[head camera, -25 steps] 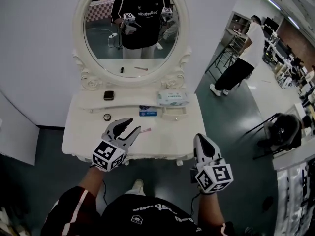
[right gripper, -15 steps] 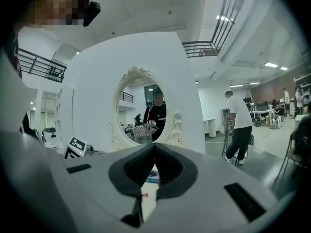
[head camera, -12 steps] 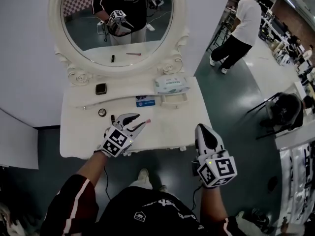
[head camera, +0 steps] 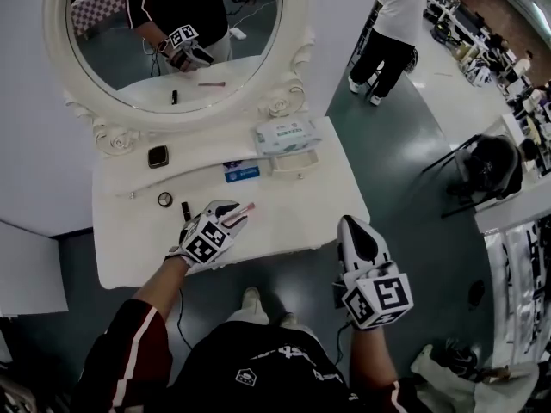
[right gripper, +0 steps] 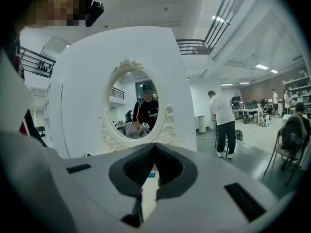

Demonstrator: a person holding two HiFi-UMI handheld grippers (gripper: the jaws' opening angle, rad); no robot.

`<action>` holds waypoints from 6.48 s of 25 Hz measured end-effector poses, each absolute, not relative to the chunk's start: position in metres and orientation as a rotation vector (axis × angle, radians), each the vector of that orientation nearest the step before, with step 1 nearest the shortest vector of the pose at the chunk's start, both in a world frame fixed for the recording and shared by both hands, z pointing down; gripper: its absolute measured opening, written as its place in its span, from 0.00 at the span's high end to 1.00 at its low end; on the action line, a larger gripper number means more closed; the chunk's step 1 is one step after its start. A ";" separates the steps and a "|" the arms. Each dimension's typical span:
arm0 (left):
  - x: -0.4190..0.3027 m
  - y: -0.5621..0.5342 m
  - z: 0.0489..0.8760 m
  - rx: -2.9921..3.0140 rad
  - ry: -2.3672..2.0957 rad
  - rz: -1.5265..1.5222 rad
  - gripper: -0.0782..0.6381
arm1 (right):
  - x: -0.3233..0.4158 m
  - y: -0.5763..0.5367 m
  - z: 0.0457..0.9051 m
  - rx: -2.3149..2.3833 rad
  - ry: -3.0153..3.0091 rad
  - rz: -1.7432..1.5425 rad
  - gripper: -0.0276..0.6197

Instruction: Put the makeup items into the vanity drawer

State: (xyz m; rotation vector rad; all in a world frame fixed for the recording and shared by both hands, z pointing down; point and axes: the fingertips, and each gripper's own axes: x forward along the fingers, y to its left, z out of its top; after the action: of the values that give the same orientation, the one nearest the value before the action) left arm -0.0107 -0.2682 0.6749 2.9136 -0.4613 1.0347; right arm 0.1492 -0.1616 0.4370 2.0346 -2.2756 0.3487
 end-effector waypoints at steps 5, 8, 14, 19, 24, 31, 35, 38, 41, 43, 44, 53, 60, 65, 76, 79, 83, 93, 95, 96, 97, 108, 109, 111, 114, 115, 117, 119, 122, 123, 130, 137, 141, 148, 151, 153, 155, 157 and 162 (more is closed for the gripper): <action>-0.013 -0.276 0.707 2.870 -0.429 1.089 0.69 | 0.150 -0.156 0.444 2.056 -2.227 0.358 0.95; -0.013 -0.280 0.723 2.844 -0.416 1.122 0.69 | 0.151 -0.154 0.451 2.061 -2.201 0.374 0.95; -0.013 -0.284 0.748 2.789 -0.387 1.176 0.69 | 0.153 -0.149 0.458 2.052 -2.165 0.396 0.95; -0.008 -0.283 0.761 2.762 -0.367 1.216 0.69 | 0.156 -0.147 0.462 2.054 -2.151 0.409 0.95; -0.009 -0.283 0.770 2.699 -0.360 1.259 0.69 | 0.157 -0.143 0.463 2.056 -2.144 0.413 0.95; -0.007 -0.281 0.772 2.680 -0.329 1.284 0.78 | 0.153 -0.139 0.466 2.043 -2.150 0.420 0.95; -0.007 -0.278 0.775 2.708 -0.354 1.300 0.82 | 0.149 -0.137 0.465 2.023 -2.148 0.394 0.95; -0.008 -0.274 0.772 2.723 -0.347 1.312 0.82 | 0.147 -0.135 0.463 2.021 -2.156 0.392 0.95; -0.011 -0.272 0.765 2.744 -0.355 1.310 0.83 | 0.143 -0.135 0.462 2.011 -2.167 0.390 0.95; -0.011 -0.272 0.758 2.761 -0.369 1.291 0.83 | 0.141 -0.135 0.461 2.000 -2.172 0.381 0.95; -0.011 -0.273 0.754 2.771 -0.378 1.280 0.83 | 0.139 -0.135 0.460 1.996 -2.175 0.374 0.95; -0.007 -0.268 0.689 2.872 -0.483 1.051 0.83 | 0.126 -0.139 0.437 1.974 -2.226 0.294 0.95; -0.012 -0.250 0.625 2.845 -0.570 0.719 0.83 | 0.110 -0.146 0.424 1.929 -2.279 0.241 0.95; -0.023 -0.247 0.593 2.859 -0.646 0.596 0.83 | 0.099 -0.159 0.415 1.896 -2.326 0.209 0.95; -0.062 -0.249 0.516 2.796 -0.772 0.247 0.83 | 0.059 -0.183 0.404 1.805 -2.434 0.200 0.95; -0.066 -0.248 0.496 2.824 -0.792 0.188 0.83 | 0.057 -0.185 0.404 1.802 -2.444 0.202 0.95; -0.063 -0.248 0.485 2.856 -0.792 0.165 0.83 | 0.062 -0.183 0.404 1.820 -2.429 0.210 0.95; -0.032 -0.256 0.474 2.843 -0.717 0.096 0.83 | 0.098 -0.182 0.402 1.898 -2.389 0.226 0.95; -0.023 -0.259 0.473 2.859 -0.718 0.110 0.82 | 0.109 -0.186 0.403 1.910 -2.389 0.223 0.95; -0.019 -0.261 0.473 2.868 -0.719 0.119 0.82 | 0.114 -0.189 0.402 1.914 -2.390 0.221 0.95; -0.015 -0.264 0.472 2.878 -0.721 0.129 0.82 | 0.118 -0.192 0.401 1.916 -2.393 0.218 0.95; 0.038 -0.295 0.465 2.967 -0.757 0.250 0.83 | 0.171 -0.221 0.398 1.902 -2.422 0.217 0.95; 0.044 -0.296 0.466 2.976 -0.753 0.267 0.83 | 0.177 -0.223 0.399 1.906 -2.423 0.223 0.95; 0.056 -0.299 0.468 2.997 -0.744 0.301 0.82 | 0.187 -0.227 0.400 1.916 -2.424 0.232 0.95; 0.072 -0.305 0.472 3.021 -0.734 0.354 0.82 | 0.198 -0.231 0.403 1.918 -2.431 0.242 0.95; 0.078 -0.306 0.474 3.031 -0.729 0.374 0.83 | 0.201 -0.232 0.404 1.918 -2.431 0.246 0.95; 0.089 -0.310 0.478 3.051 -0.719 0.419 0.83 | 0.208 -0.233 0.407 1.921 -2.430 0.254 0.95; 0.099 -0.314 0.485 3.072 -0.712 0.475 0.83 | 0.216 -0.235 0.410 1.929 -2.428 0.263 0.95; 0.113 -0.321 0.496 3.087 -0.711 0.554 0.83 | 0.226 -0.237 0.415 1.935 -2.426 0.288 0.95; 0.116 -0.323 0.500 3.084 -0.712 0.574 0.82 | 0.228 -0.238 0.417 1.934 -2.427 0.295 0.95; 0.141 -0.338 0.534 3.085 -0.711 0.740 0.82 | 0.244 -0.246 0.429 1.914 -2.433 0.331 0.95; 0.159 -0.347 0.563 3.104 -0.744 0.880 0.82 | 0.251 -0.250 0.437 1.879 -2.437 0.360 0.95; 0.166 -0.352 0.582 3.094 -0.738 0.941 0.82 | 0.255 -0.255 0.442 1.860 -2.440 0.368 0.95; 0.180 -0.359 0.608 3.080 -0.720 1.033 0.82 | 0.266 -0.261 0.447 1.838 -2.441 0.386 0.95; 0.185 -0.360 0.620 3.061 -0.712 1.060 0.82 | 0.270 -0.264 0.450 1.826 -2.439 0.398 0.95; 0.187 -0.361 0.626 3.051 -0.711 1.079 0.82 | 0.272 -0.265 0.451 1.818 -2.442 0.406 0.95; 0.190 -0.361 0.632 3.046 -0.710 1.104 0.82 | 0.273 -0.265 0.452 1.812 -2.444 0.412 0.95; 0.193 -0.361 0.639 3.043 -0.708 1.136 0.82 | 0.276 -0.265 0.454 1.807 -2.444 0.418 0.95; 0.197 -0.366 0.657 3.035 -0.709 1.205 0.82 | 0.284 -0.266 0.462 1.805 -2.437 0.442 0.95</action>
State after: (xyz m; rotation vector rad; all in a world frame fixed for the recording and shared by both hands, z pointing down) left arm 0.1968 -0.3664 0.6569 3.0350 -0.7094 1.2049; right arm 0.2841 -0.2656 0.4617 1.8049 -2.4371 0.4424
